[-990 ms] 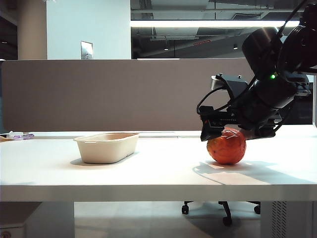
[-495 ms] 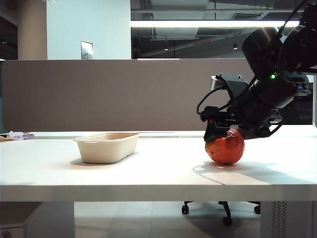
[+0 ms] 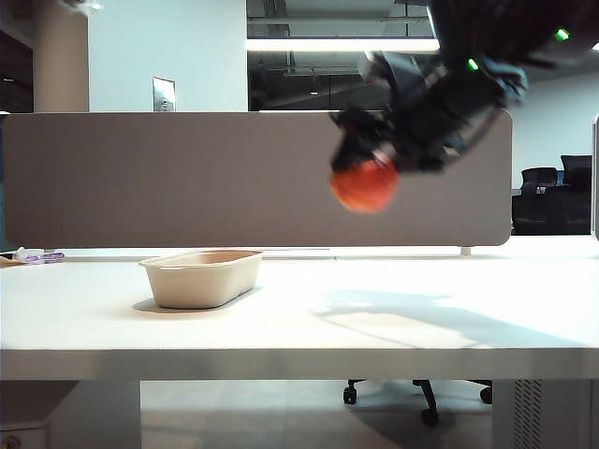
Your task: Pick up the orange and place it into the paper lunchbox.
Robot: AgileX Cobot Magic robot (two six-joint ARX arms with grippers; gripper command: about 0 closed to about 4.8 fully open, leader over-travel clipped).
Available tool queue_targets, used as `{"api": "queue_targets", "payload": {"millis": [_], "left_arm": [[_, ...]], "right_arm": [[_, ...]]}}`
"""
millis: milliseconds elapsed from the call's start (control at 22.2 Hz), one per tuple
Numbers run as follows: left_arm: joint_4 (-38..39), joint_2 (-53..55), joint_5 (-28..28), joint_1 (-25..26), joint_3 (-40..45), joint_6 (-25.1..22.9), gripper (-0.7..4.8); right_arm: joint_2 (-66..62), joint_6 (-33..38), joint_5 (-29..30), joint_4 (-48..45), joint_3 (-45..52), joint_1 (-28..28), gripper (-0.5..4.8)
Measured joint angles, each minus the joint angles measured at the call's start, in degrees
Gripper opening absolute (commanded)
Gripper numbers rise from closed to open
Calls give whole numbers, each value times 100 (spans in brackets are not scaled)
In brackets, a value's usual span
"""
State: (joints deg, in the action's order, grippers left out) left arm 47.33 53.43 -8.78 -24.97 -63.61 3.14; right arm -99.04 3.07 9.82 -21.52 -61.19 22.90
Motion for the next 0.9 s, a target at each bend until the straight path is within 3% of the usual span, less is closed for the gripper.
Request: {"api": "queue_targets", "payload": {"millis": [135, 180, 270, 315, 360, 405, 495, 900], "left_arm": [[170, -2, 2, 0, 0, 37, -5], [0, -2, 7, 0, 0, 39, -6], [0, -2, 7, 0, 0, 37, -5], [0, -2, 7, 0, 0, 37, -6], [0, -2, 208, 2, 0, 37, -5], [0, -2, 238, 0, 0, 37, -6], [-37, -2, 238, 0, 0, 37, -6], [-39, -2, 236, 0, 0, 37, -6]], "right_arm": [[-164, 0, 46, -17, -584, 256, 175], [-2575, 0, 28, -39, -2924, 1392, 339], [-3086, 4, 28, 44, -2927, 1519, 340], [-3086, 2, 28, 44, -2931, 1519, 142], [-2291, 4, 28, 833, -2916, 1499, -2], [-1598, 2, 31, 1429, -2992, 1482, -1], [-1088, -11, 31, 3480, -2907, 1478, -1], [-319, -205, 28, 5108, -2907, 1484, -1]]}}
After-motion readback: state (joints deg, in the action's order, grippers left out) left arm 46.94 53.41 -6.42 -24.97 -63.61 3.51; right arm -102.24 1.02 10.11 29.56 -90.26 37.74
